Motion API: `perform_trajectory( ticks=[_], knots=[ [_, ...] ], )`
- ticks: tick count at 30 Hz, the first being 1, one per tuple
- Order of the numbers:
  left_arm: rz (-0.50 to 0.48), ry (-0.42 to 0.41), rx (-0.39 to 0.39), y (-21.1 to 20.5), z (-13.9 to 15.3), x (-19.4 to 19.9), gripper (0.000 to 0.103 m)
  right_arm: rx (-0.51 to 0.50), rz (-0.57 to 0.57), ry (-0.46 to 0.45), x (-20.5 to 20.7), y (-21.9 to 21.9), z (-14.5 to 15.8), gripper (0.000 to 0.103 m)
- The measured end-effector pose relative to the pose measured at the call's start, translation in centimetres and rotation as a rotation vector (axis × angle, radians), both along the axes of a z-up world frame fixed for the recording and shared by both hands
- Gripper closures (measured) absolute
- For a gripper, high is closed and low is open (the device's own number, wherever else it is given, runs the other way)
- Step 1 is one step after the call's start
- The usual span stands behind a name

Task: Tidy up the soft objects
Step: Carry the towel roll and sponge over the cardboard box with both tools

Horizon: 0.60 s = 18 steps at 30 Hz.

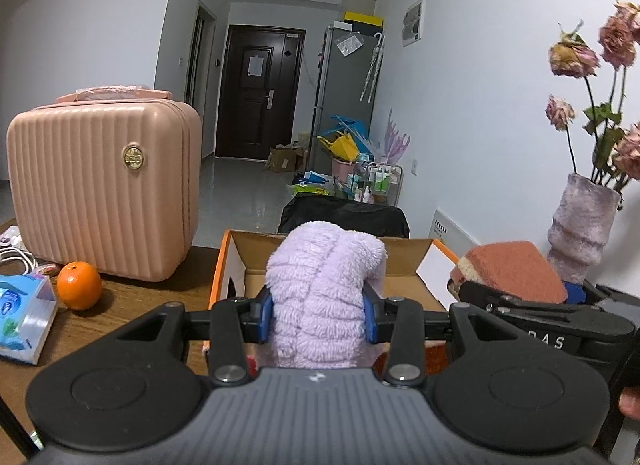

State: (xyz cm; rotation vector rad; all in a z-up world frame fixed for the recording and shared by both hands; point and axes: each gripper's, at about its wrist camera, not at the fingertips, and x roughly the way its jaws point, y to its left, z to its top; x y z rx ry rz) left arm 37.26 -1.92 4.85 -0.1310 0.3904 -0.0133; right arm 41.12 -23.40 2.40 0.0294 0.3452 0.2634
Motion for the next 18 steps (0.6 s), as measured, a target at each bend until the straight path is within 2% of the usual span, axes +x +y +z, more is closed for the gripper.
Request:
perform_trajectory(
  ticks=[8, 18],
  knots=[
    [0.034, -0.002, 0.015, 0.0, 0.0, 3.2, 0.062, 0.016, -0.019, 0.043, 3.1, 0.0, -0.3, 0.003],
    [0.075, 0.036, 0.036, 0.2, -0.5, 6.9, 0.062, -0.018, -0.038, 0.104, 7.4, 1.1, -1.2, 0.002]
  ],
)
